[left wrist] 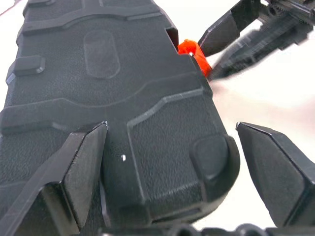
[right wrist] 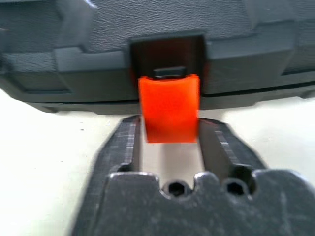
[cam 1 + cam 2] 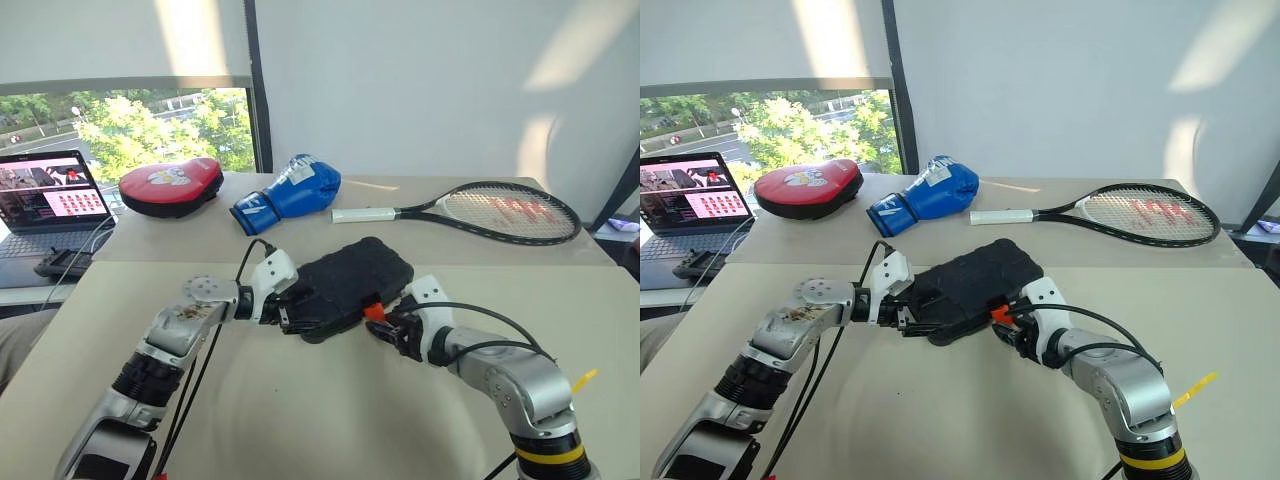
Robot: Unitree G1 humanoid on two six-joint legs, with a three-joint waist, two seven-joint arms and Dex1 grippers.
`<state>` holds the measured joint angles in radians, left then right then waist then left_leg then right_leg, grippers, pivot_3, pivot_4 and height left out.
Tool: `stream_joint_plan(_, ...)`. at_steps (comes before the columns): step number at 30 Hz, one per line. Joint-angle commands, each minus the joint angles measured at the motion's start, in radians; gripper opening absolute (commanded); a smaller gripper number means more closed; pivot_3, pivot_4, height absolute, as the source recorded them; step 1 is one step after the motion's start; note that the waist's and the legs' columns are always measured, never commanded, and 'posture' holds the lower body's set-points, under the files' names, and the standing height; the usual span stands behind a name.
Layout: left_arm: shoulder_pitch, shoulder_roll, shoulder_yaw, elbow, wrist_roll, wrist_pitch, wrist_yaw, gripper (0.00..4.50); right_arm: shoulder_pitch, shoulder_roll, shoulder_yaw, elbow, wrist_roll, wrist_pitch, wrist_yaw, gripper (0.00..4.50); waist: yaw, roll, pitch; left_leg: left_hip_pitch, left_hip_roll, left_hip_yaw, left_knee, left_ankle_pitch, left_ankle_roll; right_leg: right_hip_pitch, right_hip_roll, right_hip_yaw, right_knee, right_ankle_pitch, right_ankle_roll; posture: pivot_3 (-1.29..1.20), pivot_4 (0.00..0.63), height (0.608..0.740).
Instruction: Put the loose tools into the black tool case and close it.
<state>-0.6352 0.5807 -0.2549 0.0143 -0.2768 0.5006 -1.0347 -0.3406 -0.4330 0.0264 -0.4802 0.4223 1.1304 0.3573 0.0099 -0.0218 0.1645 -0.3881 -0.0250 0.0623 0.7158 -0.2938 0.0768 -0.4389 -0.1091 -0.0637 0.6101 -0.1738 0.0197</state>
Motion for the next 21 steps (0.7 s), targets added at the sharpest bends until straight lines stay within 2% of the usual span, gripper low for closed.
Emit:
stream_joint_plan(1,0.024,0.004,-0.034,0.035,0.026,-0.003,-0.031,4.50,-0.021,-0.012,-0.003,-0.015,-0.004,-0.031,0.008,1.17,0.000,0.000,0.000,0.000,0.000,0.000,0.000,0.000,0.000,0.000,0.000,0.000,0.000,0.000,0.000,0.00,0.150,0.740)
stream_joint_plan(8,0.018,0.000,-0.042,0.049,0.041,-0.017,-0.048,4.50,-0.037,-0.021,0.017,0.008,-0.037,-0.115,0.030,1.17,0.000,0.000,0.000,0.000,0.000,0.000,0.000,0.000,0.000,0.000,0.000,0.000,0.000,0.000,0.000,0.00,0.150,0.740)
stream_joint_plan(15,0.020,-0.007,-0.041,0.047,0.058,-0.024,-0.057,4.50,-0.080,-0.020,0.049,0.113,-0.068,-0.181,0.061,1.17,-0.004,0.000,0.000,0.002,0.000,0.000,0.001,-0.002,0.004,0.001,0.000,0.000,0.001,0.000,0.000,0.00,0.150,0.740)
stream_joint_plan(21,0.032,-0.003,-0.044,0.027,0.067,-0.019,-0.058,4.50,-0.109,-0.027,0.067,0.158,-0.062,-0.189,0.105,1.17,-0.011,0.000,0.000,0.003,0.001,0.000,0.001,-0.002,0.003,0.002,0.000,0.001,0.002,0.000,-0.001,0.00,0.150,0.740)
